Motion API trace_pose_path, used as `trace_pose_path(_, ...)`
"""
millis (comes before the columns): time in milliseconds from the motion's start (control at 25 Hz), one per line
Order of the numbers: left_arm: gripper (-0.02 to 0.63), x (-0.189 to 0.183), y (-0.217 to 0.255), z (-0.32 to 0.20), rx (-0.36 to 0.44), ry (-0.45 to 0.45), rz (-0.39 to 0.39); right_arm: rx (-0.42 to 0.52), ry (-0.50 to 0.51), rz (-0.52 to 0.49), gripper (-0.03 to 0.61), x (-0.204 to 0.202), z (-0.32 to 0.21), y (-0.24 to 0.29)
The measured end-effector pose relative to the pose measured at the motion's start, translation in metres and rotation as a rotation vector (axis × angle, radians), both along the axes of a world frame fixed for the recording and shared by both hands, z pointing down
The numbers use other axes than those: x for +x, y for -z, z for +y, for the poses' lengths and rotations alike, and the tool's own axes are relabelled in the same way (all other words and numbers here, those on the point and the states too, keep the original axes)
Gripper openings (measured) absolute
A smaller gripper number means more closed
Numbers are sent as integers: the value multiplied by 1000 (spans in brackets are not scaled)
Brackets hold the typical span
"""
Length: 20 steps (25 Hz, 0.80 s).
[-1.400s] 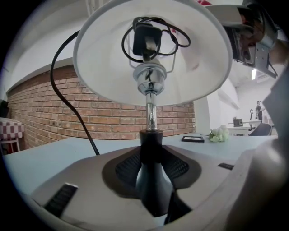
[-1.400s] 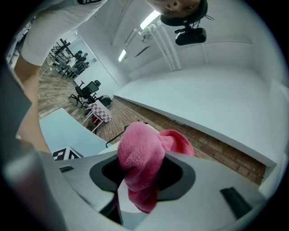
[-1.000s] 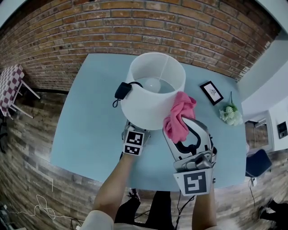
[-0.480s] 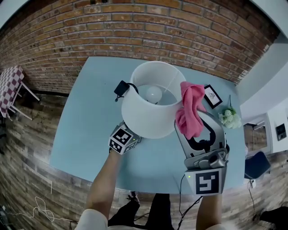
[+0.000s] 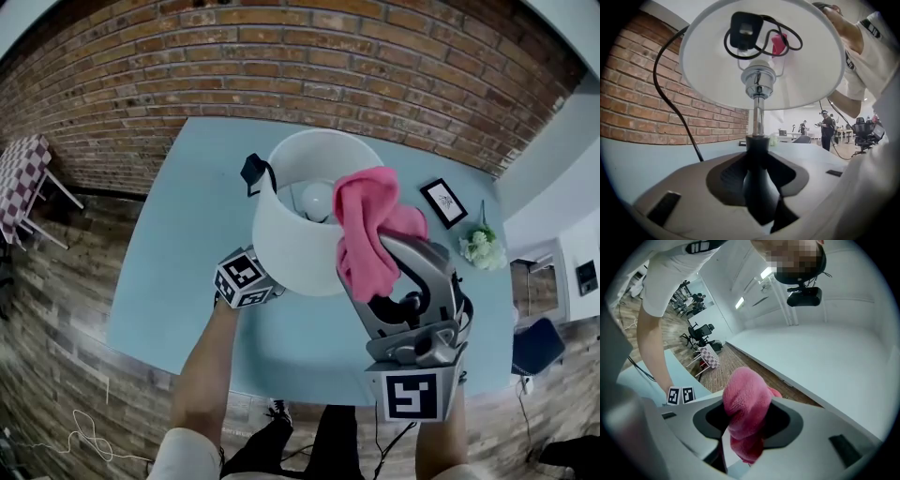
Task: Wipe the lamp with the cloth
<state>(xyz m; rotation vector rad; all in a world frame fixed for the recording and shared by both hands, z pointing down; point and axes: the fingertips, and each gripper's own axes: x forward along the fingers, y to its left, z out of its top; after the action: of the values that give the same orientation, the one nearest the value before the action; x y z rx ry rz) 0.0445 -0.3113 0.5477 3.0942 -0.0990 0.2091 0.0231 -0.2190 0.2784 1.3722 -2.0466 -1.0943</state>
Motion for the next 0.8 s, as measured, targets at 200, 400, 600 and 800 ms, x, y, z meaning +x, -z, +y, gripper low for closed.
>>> trace_pose_path(200,173,1,-2,1,20,8,-5,-17,-54,82,206,-3,2,-16)
trace_pose_path(400,173,2,-3,3,45,5,-20,-61,-72,221,204,-15,11,-58)
trace_pose_path(600,173,2,-2,3,50,0,-27,-135,-65,264,201,-28,18,-94)
trace_pose_path(800,173,2,-3,3,48,-1,-30,-188,-47,277,202,-32,22,-121)
